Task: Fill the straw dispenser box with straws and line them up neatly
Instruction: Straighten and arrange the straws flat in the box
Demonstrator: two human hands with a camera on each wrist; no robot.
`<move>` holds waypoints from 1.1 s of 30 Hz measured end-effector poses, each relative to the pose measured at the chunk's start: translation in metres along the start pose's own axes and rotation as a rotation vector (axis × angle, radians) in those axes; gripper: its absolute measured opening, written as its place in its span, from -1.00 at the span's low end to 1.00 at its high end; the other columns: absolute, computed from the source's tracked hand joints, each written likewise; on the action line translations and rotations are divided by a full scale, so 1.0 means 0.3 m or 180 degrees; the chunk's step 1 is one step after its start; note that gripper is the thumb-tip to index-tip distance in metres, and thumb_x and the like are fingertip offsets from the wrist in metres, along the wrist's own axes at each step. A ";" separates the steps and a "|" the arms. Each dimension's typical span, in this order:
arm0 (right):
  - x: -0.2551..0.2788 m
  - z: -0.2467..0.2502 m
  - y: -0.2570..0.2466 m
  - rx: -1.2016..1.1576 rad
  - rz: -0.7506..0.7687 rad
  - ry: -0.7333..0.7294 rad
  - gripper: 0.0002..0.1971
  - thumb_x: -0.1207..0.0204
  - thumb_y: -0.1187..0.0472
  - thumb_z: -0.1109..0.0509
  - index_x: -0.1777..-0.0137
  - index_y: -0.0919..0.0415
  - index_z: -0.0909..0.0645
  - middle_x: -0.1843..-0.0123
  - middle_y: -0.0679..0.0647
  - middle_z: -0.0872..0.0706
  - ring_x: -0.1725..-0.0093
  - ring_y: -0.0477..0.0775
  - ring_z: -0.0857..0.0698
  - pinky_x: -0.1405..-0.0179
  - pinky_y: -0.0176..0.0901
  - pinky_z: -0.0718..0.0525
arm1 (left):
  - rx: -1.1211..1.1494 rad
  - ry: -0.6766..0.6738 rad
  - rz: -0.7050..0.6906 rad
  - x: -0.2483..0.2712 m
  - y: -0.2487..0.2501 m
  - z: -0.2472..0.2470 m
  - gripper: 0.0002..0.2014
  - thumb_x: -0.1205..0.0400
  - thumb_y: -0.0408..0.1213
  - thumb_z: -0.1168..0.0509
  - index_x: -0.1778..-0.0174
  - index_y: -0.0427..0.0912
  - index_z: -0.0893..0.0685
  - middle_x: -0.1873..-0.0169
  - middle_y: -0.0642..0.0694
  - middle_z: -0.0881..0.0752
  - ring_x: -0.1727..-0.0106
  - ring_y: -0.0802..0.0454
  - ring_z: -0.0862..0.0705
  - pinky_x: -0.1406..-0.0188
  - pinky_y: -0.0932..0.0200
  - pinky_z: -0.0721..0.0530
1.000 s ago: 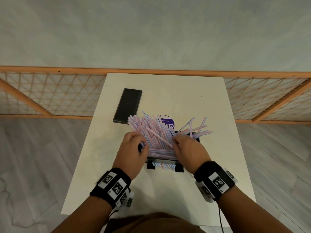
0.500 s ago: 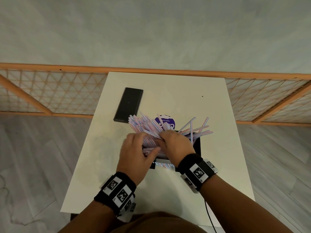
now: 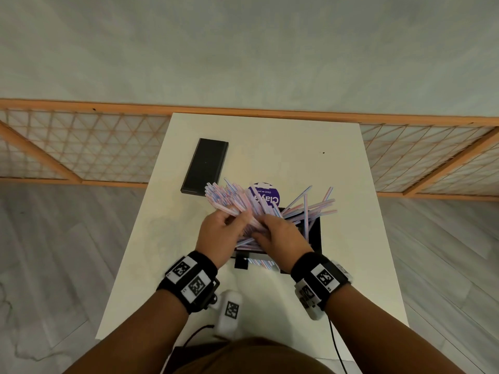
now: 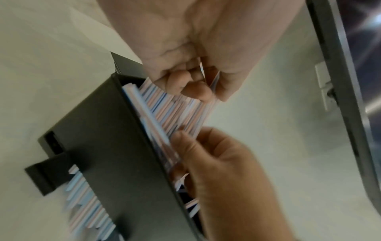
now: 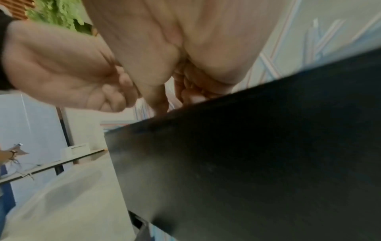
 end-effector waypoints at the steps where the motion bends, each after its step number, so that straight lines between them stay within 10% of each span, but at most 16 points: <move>1: 0.000 -0.005 0.010 0.0055 0.0018 0.0002 -0.79 -0.68 0.14 -0.39 -0.26 0.15 -0.67 -0.04 0.11 -0.79 -0.02 0.15 -0.71 0.06 -0.14 -0.53 | 0.0118 0.0038 0.0041 -0.005 0.007 0.012 -0.65 -0.70 -0.10 -0.43 0.39 -0.16 -0.70 0.53 0.04 -0.69 0.48 0.16 -0.60 0.34 0.24 -0.58; 7: -0.008 -0.003 0.005 0.0347 0.0237 -0.0015 -0.80 -0.78 0.12 -0.23 -0.08 0.20 -0.63 0.07 0.13 -0.69 0.09 0.19 -0.64 0.07 0.16 -0.66 | -0.0082 -0.0190 -0.0091 -0.001 -0.019 0.049 -0.62 -0.67 0.06 -0.44 0.18 -0.25 -0.74 0.42 -0.22 -0.69 0.40 -0.05 -0.61 0.28 -0.08 -0.64; 11: -0.006 0.010 -0.045 0.0469 0.0559 0.0100 -0.78 -0.79 0.07 -0.20 -0.09 0.16 -0.61 0.05 0.08 -0.66 0.12 0.15 -0.64 0.18 0.11 -0.66 | 0.0474 -0.0366 -0.0036 0.032 0.007 0.024 -0.79 -0.76 -0.25 -0.36 0.06 -0.30 -0.82 0.51 0.11 -0.71 0.47 0.29 -0.63 0.39 0.40 -0.56; 14: 0.004 0.027 -0.053 0.0410 0.0490 0.0152 -0.77 -0.78 0.05 -0.21 -0.15 0.15 -0.63 0.03 0.07 -0.67 0.10 0.14 -0.65 0.15 0.10 -0.67 | 0.0586 -0.0139 -0.0047 0.020 0.001 0.030 -0.71 -0.79 -0.20 -0.32 0.13 -0.30 -0.80 0.50 0.04 -0.67 0.46 0.15 -0.59 0.36 0.25 -0.58; 21: 0.057 0.088 -0.039 0.0621 0.0463 0.0333 -0.67 -0.75 -0.07 -0.21 -0.38 0.03 -0.59 -0.08 0.00 -0.70 0.04 0.08 -0.68 0.15 -0.01 -0.69 | 0.1625 -0.0485 0.0839 0.012 0.001 0.044 -0.73 -0.76 -0.16 -0.35 -0.05 -0.32 -0.81 0.31 -0.11 -0.73 0.35 0.09 -0.58 0.39 0.25 -0.50; 24: 0.072 0.106 -0.033 0.1194 0.0583 0.0309 -0.76 -0.76 -0.02 -0.19 -0.17 0.06 -0.62 0.09 0.02 -0.66 0.15 0.15 -0.66 0.27 0.01 -0.61 | 0.1788 -0.0767 0.1226 0.032 0.007 0.009 -0.74 -0.76 -0.13 -0.35 -0.13 -0.28 -0.77 0.25 -0.15 -0.76 0.37 0.09 -0.59 0.43 0.26 -0.46; 33: 0.094 0.148 0.094 0.1822 -0.0319 -0.0489 -0.74 -0.68 -0.10 -0.28 -0.17 0.04 -0.63 -0.18 0.02 -0.67 -0.09 0.24 -0.71 0.11 -0.02 -0.62 | 0.0981 -0.0661 0.1636 0.050 -0.035 0.038 -0.61 -0.62 0.10 -0.48 0.09 -0.23 -0.75 0.31 -0.12 -0.67 0.44 0.10 -0.44 0.49 0.24 -0.36</move>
Point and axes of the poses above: each hand's wrist, its own x-axis away from the middle knuckle, its own z-axis out of the back of the hand, y = z × x, the point moved 1 cm from there along -x, towards the middle knuckle
